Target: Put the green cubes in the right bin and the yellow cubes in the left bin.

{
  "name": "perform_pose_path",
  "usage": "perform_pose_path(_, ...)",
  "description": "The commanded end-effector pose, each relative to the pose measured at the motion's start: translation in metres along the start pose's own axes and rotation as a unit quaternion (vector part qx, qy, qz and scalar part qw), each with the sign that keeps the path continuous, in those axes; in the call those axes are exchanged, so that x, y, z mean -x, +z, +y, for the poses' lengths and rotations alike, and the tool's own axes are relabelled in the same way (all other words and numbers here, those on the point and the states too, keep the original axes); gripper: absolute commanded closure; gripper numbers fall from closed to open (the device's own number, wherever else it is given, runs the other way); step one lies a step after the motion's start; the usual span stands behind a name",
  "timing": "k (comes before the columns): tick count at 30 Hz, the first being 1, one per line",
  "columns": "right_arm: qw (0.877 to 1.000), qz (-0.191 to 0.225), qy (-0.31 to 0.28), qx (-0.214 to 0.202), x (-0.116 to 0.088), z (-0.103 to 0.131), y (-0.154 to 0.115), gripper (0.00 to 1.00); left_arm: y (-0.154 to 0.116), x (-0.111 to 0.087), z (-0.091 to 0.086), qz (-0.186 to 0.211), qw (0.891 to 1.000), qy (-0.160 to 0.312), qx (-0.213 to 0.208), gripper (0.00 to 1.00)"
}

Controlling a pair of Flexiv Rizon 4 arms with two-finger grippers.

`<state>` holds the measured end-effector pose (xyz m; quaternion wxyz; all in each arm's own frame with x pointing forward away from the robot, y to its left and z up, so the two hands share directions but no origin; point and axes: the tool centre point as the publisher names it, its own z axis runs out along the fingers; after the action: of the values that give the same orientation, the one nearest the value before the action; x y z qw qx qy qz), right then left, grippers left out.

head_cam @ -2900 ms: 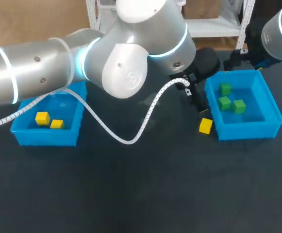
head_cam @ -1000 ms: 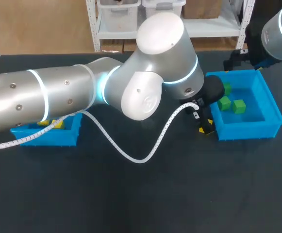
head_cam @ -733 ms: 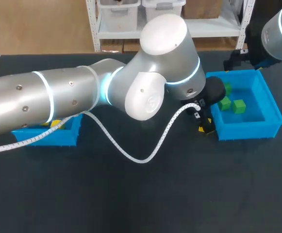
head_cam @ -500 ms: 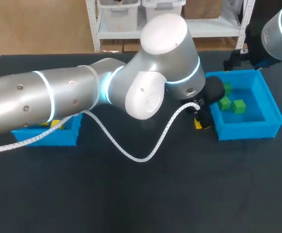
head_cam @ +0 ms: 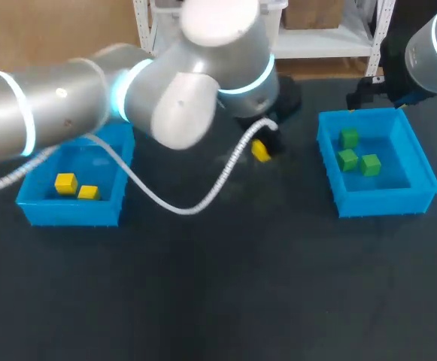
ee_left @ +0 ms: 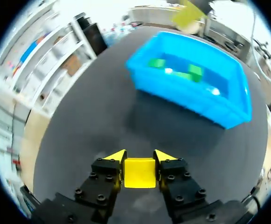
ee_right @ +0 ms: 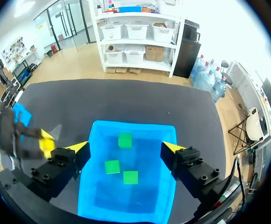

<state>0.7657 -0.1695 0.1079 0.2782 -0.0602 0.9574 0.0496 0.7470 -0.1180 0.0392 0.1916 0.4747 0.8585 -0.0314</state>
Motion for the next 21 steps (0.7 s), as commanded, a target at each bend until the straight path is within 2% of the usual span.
perform_pose_path(1, 1.0, -0.004, 0.001, -0.002, -0.002, 0.001, -0.001, 0.0, -0.066, -0.059, 0.029, -0.012, 0.998, -0.044, 0.031, 1.0)
perform_pose_path(9, 1.0, -0.004, 0.001, -0.002, -0.002, 0.001, -0.001, 0.0, -0.114, -0.143, 0.085, -0.003, 0.985, -0.15, 0.09, 1.0)
perform_pose_path(15, 1.0, -0.004, 0.001, -0.002, -0.002, 0.001, -0.001, 0.0, -0.135, -0.202, 0.107, 0.007, 0.971, -0.211, 0.111, 1.0)
perform_pose_path(21, 1.0, -0.004, 0.001, -0.002, -0.002, 0.001, -0.001, 0.0, -0.143, -0.241, 0.12, 0.019, 0.963, -0.242, 0.119, 1.0)
